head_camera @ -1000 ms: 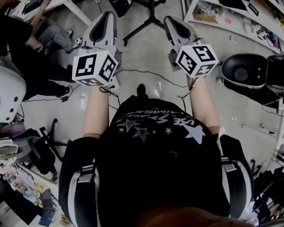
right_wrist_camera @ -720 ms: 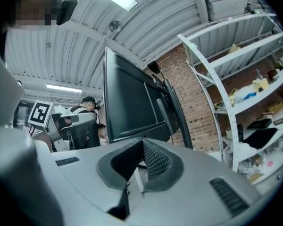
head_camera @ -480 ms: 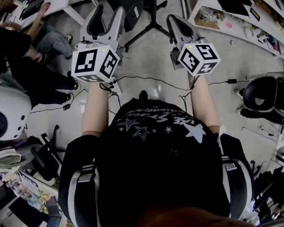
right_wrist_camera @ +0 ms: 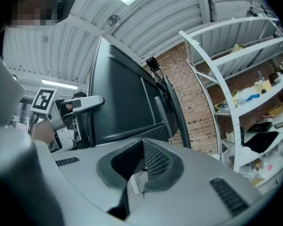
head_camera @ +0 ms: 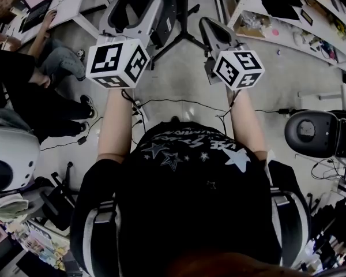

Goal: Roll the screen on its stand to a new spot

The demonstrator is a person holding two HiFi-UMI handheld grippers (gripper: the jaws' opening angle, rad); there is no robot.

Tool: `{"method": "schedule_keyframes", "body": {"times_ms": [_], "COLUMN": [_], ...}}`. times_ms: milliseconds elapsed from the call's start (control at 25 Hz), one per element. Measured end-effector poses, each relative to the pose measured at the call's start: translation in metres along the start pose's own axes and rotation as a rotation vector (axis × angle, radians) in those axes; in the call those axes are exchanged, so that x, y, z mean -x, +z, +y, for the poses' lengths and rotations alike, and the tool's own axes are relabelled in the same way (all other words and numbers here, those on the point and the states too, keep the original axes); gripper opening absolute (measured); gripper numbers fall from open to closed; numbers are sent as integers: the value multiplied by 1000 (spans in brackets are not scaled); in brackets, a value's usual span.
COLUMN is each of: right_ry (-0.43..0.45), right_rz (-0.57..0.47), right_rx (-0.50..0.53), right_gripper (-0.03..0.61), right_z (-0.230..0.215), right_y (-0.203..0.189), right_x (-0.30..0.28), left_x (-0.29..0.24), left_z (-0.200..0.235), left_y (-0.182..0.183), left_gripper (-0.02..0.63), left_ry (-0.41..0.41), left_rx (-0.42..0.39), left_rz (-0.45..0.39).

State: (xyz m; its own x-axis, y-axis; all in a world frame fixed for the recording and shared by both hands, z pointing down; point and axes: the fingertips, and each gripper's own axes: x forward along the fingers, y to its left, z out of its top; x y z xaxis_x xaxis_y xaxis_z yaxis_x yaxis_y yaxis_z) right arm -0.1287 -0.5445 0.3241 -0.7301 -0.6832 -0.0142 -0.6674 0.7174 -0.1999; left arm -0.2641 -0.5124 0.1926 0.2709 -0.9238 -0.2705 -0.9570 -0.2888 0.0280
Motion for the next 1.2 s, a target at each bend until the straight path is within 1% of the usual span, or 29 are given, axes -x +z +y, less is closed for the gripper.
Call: {"method": "schedule_keyframes", "body": {"times_ms": [200,320,480,560,760,1200], "right_ry": [-12,-13,-15,-14,-18,-24], "right_rz": [-6,-12,-20,-20,-20,-27], "right_rx": [18,32,44,45,45,43], "right_gripper": [8,8,8,8,8,8], "right_z": [-4,-5,-5,-5,-3,11], "right_y": [4,10,14,15,14,14], "right_x": [-12,-18,-23,-25,-26,-8], "left_x": [-14,-20,-22,-23,-24,-16], "left_z": [3,4,3,2,-1,8], "left_y": [2,1,-2,-3,-3,-3], "left_gripper": [304,302,301,281,259,233], "left_ry": [-11,-19,-62,-72,-46,27], "left_rx": [-18,-20,44,58,30,27], "left_rz": [-2,16,26,32,52,69]}}
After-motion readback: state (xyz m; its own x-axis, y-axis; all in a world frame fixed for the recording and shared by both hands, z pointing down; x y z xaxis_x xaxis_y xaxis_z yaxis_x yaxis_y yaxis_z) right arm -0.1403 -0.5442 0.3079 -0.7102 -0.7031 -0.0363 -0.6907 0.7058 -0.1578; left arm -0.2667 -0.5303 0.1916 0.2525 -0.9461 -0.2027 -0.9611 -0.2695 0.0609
